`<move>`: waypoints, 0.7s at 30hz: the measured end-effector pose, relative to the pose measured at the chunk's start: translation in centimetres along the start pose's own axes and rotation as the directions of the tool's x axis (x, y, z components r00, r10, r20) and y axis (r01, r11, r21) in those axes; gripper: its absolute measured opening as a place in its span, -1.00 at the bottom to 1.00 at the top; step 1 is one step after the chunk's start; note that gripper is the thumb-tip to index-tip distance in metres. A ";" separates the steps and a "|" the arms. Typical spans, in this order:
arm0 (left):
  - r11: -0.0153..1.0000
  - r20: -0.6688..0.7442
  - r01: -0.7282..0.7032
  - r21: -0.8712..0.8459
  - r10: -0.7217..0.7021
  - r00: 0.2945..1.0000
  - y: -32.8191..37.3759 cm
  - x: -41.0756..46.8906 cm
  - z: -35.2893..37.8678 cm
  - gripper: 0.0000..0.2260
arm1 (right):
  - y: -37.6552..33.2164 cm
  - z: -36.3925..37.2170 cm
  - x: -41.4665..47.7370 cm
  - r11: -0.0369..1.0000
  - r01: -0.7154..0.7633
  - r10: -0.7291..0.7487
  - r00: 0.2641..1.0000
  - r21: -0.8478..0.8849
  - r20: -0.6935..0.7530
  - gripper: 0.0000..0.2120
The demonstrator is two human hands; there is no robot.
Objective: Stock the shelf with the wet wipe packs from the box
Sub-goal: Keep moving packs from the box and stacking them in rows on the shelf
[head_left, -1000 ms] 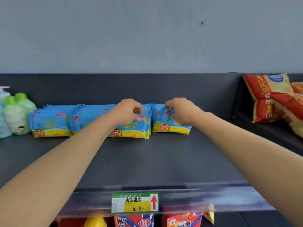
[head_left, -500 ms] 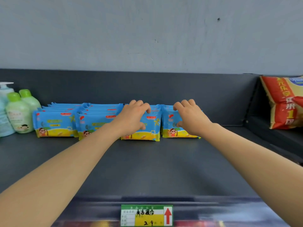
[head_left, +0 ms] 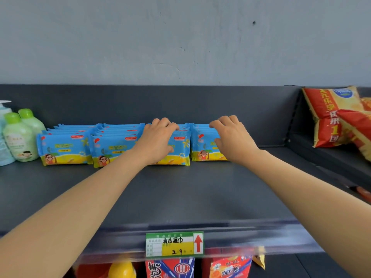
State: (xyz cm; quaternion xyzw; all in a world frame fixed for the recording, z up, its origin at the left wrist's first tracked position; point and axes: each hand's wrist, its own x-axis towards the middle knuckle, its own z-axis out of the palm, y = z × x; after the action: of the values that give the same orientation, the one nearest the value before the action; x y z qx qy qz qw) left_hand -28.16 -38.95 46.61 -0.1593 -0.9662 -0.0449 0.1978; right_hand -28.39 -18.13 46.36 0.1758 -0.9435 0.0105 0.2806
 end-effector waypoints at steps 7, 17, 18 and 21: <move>0.981 -0.082 -0.172 -0.089 0.165 0.983 8.1 -1.8 -1.7 -0.68 | 1.2 -2.7 -5.4 0.995 -0.045 0.052 0.995 0.085 -0.085 -0.67; 0.717 -0.101 -0.554 -0.423 0.570 0.815 26.5 -8.5 -0.6 -0.79 | 7.8 -9.0 -24.6 0.936 -0.327 0.348 0.920 0.132 -0.183 -0.80; 0.674 -0.104 -0.577 -0.461 0.605 0.790 28.5 -9.3 -0.2 -0.81 | 8.4 -9.4 -26.8 0.915 -0.380 0.400 0.898 0.135 -0.183 -0.81; 0.582 -0.071 -0.620 -0.526 0.697 0.714 34.2 -11.9 1.4 -0.87 | 10.1 -10.2 -33.7 0.845 -0.521 0.535 0.823 0.122 -0.191 -0.83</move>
State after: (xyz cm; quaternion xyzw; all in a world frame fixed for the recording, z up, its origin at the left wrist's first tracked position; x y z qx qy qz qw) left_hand -7.18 -9.85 41.42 -0.5560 -0.7995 -0.2126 0.0804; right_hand -0.16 3.50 37.80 -0.0853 -0.9179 0.1371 0.3625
